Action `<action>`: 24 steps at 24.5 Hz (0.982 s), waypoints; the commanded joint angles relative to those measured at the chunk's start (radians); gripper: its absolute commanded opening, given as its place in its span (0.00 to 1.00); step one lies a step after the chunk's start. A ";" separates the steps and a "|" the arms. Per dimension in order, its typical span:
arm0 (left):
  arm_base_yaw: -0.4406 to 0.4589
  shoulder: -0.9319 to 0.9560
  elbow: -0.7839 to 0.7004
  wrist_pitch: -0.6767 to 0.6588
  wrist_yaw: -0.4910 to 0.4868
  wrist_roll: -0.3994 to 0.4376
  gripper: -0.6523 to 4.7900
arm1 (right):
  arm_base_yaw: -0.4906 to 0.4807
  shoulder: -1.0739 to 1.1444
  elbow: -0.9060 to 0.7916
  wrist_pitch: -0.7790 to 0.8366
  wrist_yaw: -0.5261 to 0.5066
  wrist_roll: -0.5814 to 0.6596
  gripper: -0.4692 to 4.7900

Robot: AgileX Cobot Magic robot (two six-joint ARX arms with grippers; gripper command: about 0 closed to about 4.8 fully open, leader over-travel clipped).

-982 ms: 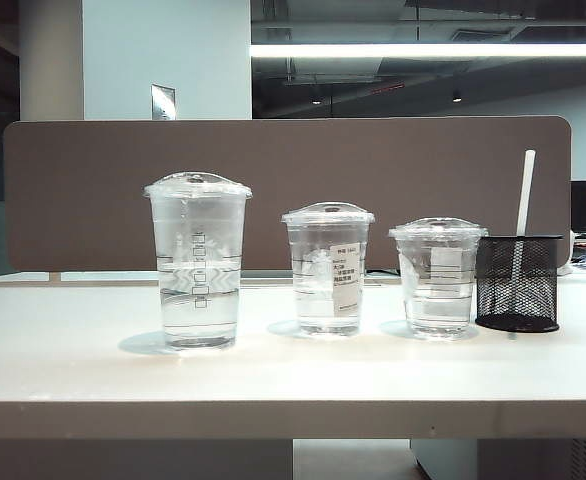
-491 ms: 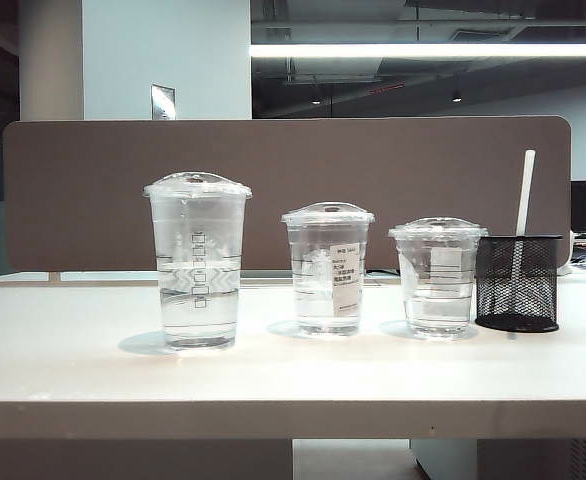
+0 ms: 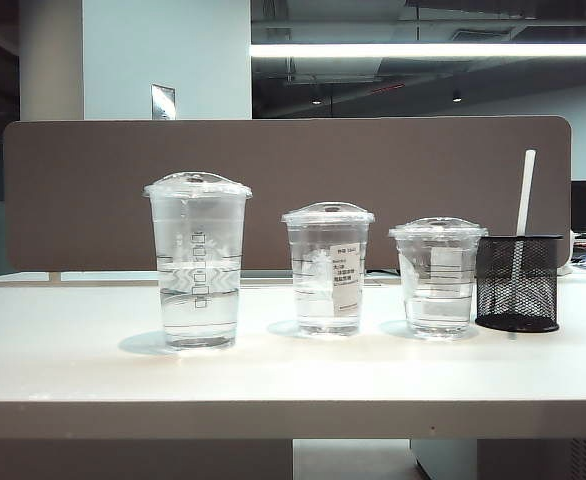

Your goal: Pick up the straw and insert it into the large coffee cup.

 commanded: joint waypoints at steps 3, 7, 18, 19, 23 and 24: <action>-0.001 -0.001 0.001 0.011 -0.002 0.003 0.12 | 0.000 0.341 0.322 0.166 0.007 -0.053 0.08; -0.001 -0.001 0.002 0.012 -0.002 0.003 0.12 | -0.025 0.625 0.464 0.307 -0.138 0.156 0.08; -0.001 -0.001 0.002 0.011 -0.002 0.003 0.12 | -0.185 0.878 -0.039 0.758 -0.441 0.359 0.08; -0.001 -0.002 0.002 0.011 -0.002 0.003 0.12 | -0.183 0.878 -0.093 0.812 -0.440 0.376 0.08; -0.001 -0.001 0.002 0.011 0.001 0.003 0.12 | -0.178 0.878 -0.301 1.035 -0.424 0.467 0.08; -0.001 -0.002 0.002 0.011 -0.006 0.003 0.12 | -0.159 0.878 -0.364 1.061 -0.416 0.494 0.09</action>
